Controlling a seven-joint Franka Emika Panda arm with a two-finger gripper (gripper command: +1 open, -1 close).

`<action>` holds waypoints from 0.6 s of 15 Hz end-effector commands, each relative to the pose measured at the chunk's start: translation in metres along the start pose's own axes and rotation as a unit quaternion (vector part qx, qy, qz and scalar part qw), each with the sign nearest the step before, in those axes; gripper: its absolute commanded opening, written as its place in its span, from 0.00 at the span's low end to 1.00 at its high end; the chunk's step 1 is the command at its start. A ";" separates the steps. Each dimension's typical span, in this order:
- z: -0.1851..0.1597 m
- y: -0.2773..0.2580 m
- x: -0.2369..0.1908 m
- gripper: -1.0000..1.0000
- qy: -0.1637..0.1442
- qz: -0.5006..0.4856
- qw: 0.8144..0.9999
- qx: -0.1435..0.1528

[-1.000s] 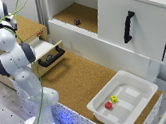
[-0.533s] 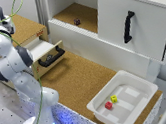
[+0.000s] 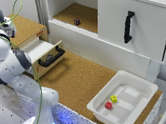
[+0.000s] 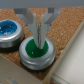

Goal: Toggle the green light switch to turn on the green light

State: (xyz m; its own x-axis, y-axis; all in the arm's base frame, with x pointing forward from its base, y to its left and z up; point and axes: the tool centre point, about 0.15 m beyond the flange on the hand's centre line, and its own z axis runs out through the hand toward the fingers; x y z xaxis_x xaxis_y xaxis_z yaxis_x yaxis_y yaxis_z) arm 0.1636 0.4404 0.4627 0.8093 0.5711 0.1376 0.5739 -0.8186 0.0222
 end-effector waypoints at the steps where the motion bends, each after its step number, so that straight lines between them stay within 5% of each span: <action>1: 0.035 0.005 0.007 0.00 -0.032 -0.009 0.999 0.029; 3: 0.032 0.005 0.006 0.00 -0.029 -0.005 0.999 0.027; 5: -0.007 0.021 0.007 0.00 0.014 0.026 0.997 0.064; 6: -0.039 0.026 0.007 0.00 0.034 0.025 0.998 0.054; 7: -0.060 0.030 0.007 1.00 0.032 0.020 0.999 0.028; 9: -0.082 0.040 0.006 1.00 0.046 0.035 0.998 -0.012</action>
